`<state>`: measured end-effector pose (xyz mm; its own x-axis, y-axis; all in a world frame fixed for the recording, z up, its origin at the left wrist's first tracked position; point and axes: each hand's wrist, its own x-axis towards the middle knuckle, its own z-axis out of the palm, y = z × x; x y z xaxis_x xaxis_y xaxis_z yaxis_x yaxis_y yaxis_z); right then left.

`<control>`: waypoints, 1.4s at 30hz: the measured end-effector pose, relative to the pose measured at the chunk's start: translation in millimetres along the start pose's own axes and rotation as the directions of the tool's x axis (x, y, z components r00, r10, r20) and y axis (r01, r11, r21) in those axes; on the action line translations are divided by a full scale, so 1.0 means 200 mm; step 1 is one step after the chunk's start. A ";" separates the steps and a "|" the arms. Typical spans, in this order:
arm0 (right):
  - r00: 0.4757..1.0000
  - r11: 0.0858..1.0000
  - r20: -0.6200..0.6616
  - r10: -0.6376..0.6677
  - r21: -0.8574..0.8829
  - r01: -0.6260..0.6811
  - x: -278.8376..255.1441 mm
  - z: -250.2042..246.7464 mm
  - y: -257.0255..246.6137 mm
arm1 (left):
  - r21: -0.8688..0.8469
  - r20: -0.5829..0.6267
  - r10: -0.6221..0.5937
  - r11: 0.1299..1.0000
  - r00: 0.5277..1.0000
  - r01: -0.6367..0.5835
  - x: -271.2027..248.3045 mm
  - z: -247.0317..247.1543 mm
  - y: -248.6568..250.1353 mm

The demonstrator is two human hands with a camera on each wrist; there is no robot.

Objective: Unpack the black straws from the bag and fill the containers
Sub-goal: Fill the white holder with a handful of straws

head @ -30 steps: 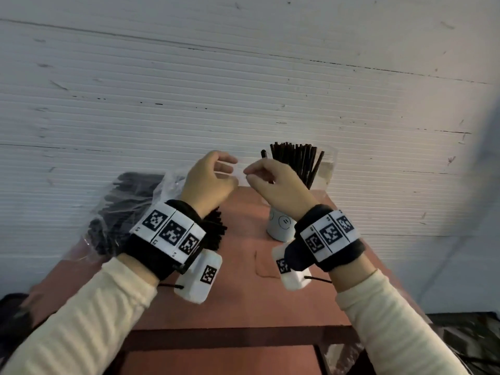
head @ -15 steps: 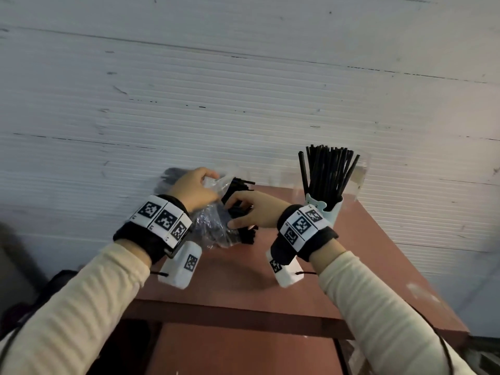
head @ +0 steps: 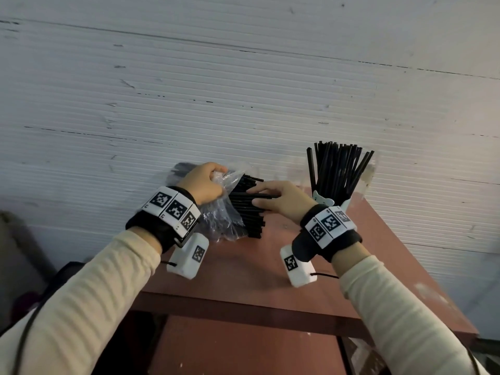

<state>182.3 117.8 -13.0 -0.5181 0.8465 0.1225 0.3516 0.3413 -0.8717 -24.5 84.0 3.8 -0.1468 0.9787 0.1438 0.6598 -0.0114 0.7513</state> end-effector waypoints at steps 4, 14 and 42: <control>0.999 0.996 -0.028 0.030 0.082 -0.027 -0.04 -0.08 0.05 | 0.006 0.016 -0.001 1.000 1.000 0.001 0.00 0.00 0.00; 0.988 0.932 0.049 0.146 0.327 -0.154 -0.04 -0.03 0.06 | -0.004 0.007 -0.021 1.000 1.000 0.021 0.00 0.02 0.01; 0.979 0.998 -0.202 -0.031 0.049 0.041 -0.26 -0.25 -0.04 | 0.454 0.392 0.245 0.787 0.887 -0.418 -0.01 0.28 0.34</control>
<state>245.7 90.8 11.7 -0.3602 0.9008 0.2424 0.2916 0.3556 -0.8880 62.2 92.0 18.6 0.3202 0.9455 0.0595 0.9151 -0.3249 0.2386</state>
